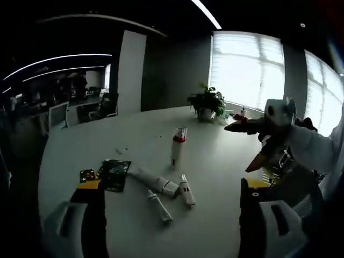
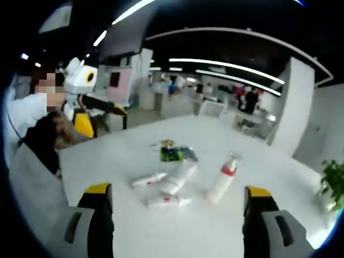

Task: Arrange the skincare products in the storage area until every visible bottle or jar stands upright without overlapping.

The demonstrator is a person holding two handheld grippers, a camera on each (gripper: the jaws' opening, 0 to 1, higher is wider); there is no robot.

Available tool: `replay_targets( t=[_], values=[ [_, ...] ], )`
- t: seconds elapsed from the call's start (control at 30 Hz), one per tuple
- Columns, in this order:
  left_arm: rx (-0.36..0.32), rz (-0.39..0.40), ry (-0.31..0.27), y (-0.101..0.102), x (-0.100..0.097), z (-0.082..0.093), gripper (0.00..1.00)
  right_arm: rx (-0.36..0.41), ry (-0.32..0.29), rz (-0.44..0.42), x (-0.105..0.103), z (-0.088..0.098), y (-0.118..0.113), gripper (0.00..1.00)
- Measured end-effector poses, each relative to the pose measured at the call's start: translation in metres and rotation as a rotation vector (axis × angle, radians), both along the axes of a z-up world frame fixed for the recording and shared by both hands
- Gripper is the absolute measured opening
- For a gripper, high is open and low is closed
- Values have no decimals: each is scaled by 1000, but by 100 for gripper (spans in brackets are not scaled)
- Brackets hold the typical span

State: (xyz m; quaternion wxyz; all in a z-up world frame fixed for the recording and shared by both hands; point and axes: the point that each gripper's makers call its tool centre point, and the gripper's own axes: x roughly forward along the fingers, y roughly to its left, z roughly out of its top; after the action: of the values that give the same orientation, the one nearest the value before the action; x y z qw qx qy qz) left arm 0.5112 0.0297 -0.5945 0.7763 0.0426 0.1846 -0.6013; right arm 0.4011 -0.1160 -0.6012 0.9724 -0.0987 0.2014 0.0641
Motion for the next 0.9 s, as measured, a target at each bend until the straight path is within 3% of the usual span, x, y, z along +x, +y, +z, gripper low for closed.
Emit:
replay_targets(
  t=[0.1,0.3,0.63,0.9],
  values=[
    [-4,21,-58,19,-4,7,99,-9,-7,9,-8,5,7,100],
    [5,97,-86,56,-12,17,99,-10,-6,24,-23,14,20,100],
    [-2,133,-62,92,-30,19,99,-19,-24,23,-42,30,39,100],
    [-25,142,-60,108,-35,27,99,-14,-32,7,-46,36,40,100]
  ],
)
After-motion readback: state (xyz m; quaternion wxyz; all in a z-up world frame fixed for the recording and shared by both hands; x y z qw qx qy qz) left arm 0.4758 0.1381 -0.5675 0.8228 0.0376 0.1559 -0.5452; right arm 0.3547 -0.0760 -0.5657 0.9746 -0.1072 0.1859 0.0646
